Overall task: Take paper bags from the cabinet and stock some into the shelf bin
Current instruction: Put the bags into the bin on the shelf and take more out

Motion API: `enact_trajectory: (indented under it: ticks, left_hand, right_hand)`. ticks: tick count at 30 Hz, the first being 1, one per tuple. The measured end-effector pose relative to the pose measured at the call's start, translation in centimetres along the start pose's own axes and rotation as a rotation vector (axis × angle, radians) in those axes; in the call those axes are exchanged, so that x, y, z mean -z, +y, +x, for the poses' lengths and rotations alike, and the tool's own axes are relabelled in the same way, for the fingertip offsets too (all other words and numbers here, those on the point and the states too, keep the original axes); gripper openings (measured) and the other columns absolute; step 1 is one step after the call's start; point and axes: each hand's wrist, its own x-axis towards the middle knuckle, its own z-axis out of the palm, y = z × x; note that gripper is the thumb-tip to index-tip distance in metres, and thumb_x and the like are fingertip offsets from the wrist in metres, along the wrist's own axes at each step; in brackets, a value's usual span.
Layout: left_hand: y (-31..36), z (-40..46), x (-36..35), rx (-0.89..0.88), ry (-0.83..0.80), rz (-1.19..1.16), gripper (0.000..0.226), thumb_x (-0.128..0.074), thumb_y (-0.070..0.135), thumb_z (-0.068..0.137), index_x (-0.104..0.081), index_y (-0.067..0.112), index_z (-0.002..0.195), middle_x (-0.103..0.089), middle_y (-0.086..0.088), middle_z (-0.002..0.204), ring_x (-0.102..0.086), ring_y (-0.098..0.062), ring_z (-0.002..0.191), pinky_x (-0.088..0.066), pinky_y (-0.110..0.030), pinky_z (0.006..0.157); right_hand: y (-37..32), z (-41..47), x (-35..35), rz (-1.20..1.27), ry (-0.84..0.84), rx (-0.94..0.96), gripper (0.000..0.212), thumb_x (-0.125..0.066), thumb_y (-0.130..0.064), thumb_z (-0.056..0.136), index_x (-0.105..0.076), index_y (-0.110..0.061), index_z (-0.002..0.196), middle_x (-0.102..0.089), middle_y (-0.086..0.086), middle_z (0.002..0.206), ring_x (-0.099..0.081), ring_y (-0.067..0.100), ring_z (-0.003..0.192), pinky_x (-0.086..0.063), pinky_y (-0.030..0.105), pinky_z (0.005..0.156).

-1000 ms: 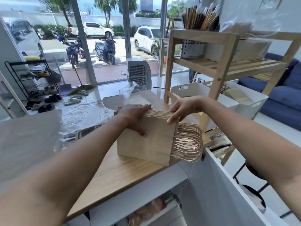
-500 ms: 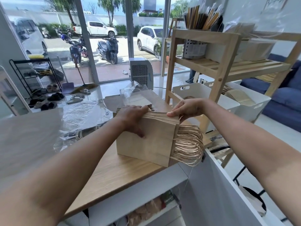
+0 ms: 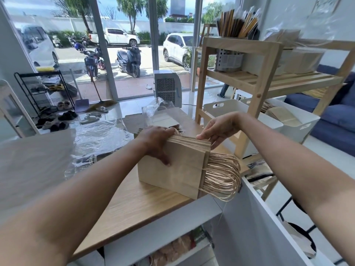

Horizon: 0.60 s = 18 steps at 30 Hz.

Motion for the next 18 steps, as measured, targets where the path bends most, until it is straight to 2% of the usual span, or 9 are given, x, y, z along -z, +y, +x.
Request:
enact_trajectory:
  ticks: [2, 3, 5, 8, 10, 14, 16, 18]
  left_hand:
    - [-0.1, 0.1, 0.0, 0.000, 0.001, -0.001, 0.095, -0.085, 0.062, 0.044, -0.047, 0.024, 0.122, -0.064, -0.002, 0.118, -0.060, -0.024, 0.110, -0.048, -0.033, 0.087]
    - [-0.1, 0.1, 0.0, 0.001, 0.003, -0.001, 0.094, -0.085, 0.062, 0.045, -0.047, 0.023, 0.122, -0.064, -0.001, 0.117, -0.060, -0.024, 0.110, -0.048, -0.032, 0.086]
    - [0.0, 0.1, 0.0, -0.003, 0.008, 0.006, 0.093, -0.085, 0.061, 0.046, -0.047, 0.023, 0.122, -0.064, -0.001, 0.117, -0.059, -0.024, 0.110, -0.047, -0.032, 0.085]
    - [0.0, 0.0, -0.1, -0.015, 0.019, 0.015, 0.093, -0.084, 0.061, 0.048, -0.046, 0.024, 0.125, -0.063, 0.000, 0.119, -0.059, -0.024, 0.111, -0.047, -0.032, 0.085]
    - [0.0, -0.1, -0.2, -0.017, 0.032, 0.023, 0.092, -0.084, 0.062, 0.048, -0.046, 0.025, 0.124, -0.063, 0.001, 0.119, -0.059, -0.024, 0.111, -0.047, -0.032, 0.084]
    - [0.0, -0.1, -0.3, -0.010, 0.042, 0.031, 0.090, -0.083, 0.063, 0.047, -0.047, 0.027, 0.121, -0.064, 0.001, 0.117, -0.060, -0.023, 0.110, -0.047, -0.032, 0.082]
    - [-0.1, -0.1, -0.4, -0.008, 0.041, 0.029, 0.090, -0.083, 0.064, 0.046, -0.047, 0.027, 0.120, -0.064, 0.001, 0.117, -0.060, -0.023, 0.109, -0.047, -0.032, 0.082]
    - [-0.2, -0.1, -0.4, -0.004, 0.036, 0.023, 0.090, -0.083, 0.064, 0.045, -0.047, 0.028, 0.119, -0.064, 0.001, 0.116, -0.060, -0.023, 0.109, -0.047, -0.032, 0.082]
  right_hand:
    - [-1.0, -0.7, -0.6, -0.163, 0.013, -0.040, 0.017, -0.070, -0.026, 0.081, -0.066, -0.011, 0.088, -0.064, -0.001, 0.085, -0.066, 0.013, 0.081, -0.051, 0.036, 0.099]
    - [-1.4, -1.0, -1.0, -0.253, 0.030, -0.066, 0.010, -0.067, -0.023, 0.086, -0.066, -0.013, 0.082, -0.063, -0.003, 0.084, -0.065, 0.016, 0.086, -0.048, 0.038, 0.102]
    - [-2.1, -1.1, -1.7, -0.407, 0.052, -0.107, 0.012, -0.069, -0.022, 0.086, -0.070, -0.016, 0.075, -0.069, 0.000, 0.086, -0.066, 0.022, 0.098, -0.049, 0.036, 0.101]
    - [-2.4, -1.1, -2.0, -0.485, 0.041, -0.124, 0.027, -0.070, -0.020, 0.085, -0.075, -0.022, 0.059, -0.072, -0.002, 0.080, -0.065, 0.016, 0.093, -0.050, 0.033, 0.099]
    - [-2.3, -1.0, -1.6, -0.443, 0.014, -0.123, 0.025, -0.067, -0.016, 0.087, -0.075, -0.020, 0.063, -0.073, -0.002, 0.078, -0.065, 0.013, 0.087, -0.051, 0.031, 0.097]
    - [-1.8, -0.4, -0.5, -0.308, 0.007, -0.124, 0.012, -0.059, -0.008, 0.091, -0.071, -0.004, 0.089, -0.075, 0.004, 0.081, -0.072, 0.012, 0.077, -0.055, 0.027, 0.088]
    - [-1.5, -0.4, -0.2, -0.225, -0.009, -0.119, 0.013, -0.058, -0.008, 0.091, -0.069, -0.002, 0.090, -0.075, 0.006, 0.080, -0.073, 0.013, 0.074, -0.057, 0.027, 0.083]
    - [-1.0, -0.6, -0.1, -0.138, -0.029, -0.111, 0.016, -0.062, -0.013, 0.083, -0.069, -0.001, 0.092, -0.076, 0.007, 0.080, -0.074, 0.014, 0.073, -0.059, 0.027, 0.078]
